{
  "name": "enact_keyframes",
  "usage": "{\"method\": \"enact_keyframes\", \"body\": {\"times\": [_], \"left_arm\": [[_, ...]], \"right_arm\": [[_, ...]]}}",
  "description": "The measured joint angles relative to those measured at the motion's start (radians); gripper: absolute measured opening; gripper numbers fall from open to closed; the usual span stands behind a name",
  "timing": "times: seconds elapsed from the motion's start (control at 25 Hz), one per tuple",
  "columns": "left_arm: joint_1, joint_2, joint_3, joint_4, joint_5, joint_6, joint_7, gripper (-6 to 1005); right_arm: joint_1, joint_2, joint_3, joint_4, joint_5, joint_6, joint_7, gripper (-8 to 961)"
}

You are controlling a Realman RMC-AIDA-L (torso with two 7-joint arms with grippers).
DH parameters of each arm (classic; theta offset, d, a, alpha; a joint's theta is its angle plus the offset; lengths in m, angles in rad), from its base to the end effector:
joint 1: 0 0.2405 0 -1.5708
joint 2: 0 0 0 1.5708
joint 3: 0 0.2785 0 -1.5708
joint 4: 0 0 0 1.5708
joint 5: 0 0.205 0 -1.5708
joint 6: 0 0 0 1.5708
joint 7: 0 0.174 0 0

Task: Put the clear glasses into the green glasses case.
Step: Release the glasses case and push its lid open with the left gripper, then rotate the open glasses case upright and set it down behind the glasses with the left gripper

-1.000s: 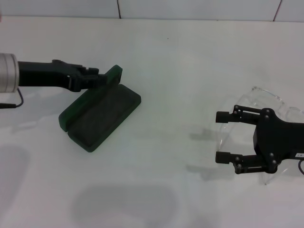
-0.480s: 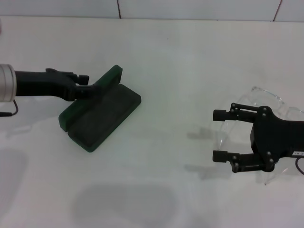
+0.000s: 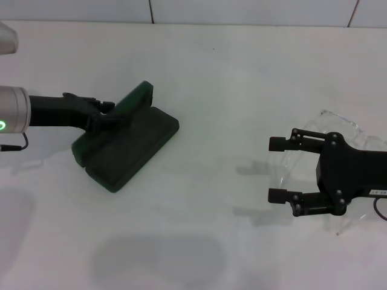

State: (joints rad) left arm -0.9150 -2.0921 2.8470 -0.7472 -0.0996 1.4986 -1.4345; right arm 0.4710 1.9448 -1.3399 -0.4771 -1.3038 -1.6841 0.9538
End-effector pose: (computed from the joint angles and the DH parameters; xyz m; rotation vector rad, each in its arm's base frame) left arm -0.2932 0.3980 -0.0142 -2.5572 -0.9317 -0.2599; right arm 0.2339 0.2992 -0.0381 -2.8444 0.0639 1.0657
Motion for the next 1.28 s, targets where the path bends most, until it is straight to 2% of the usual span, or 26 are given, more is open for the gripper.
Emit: {"method": "enact_keyframes", "body": {"times": [0.32,0.76,1.0,1.28], "left_arm": [[-0.002,0.002,0.0,0.008,0.006,-0.011,0.015,551],[-0.01,0.004,0.0,0.009,-0.016,-0.013,0.015,207],[-0.045,0.003,0.0,0.023,-0.026,-0.013,0.061,205],[-0.122,0.004,0.0,0.158,-0.027,-0.007,0.339,212]], "right_arm": [[-0.001,0.0,0.001,0.001,0.0,0.006,0.0,824],[-0.004,0.001,0.001,0.0,0.0,0.012,-0.001,824],[-0.009,0.0,0.0,0.0,0.0,0.012,-0.023,824],[-0.015,0.003,-0.005,0.008,-0.022,0.001,-0.053,825]]}}
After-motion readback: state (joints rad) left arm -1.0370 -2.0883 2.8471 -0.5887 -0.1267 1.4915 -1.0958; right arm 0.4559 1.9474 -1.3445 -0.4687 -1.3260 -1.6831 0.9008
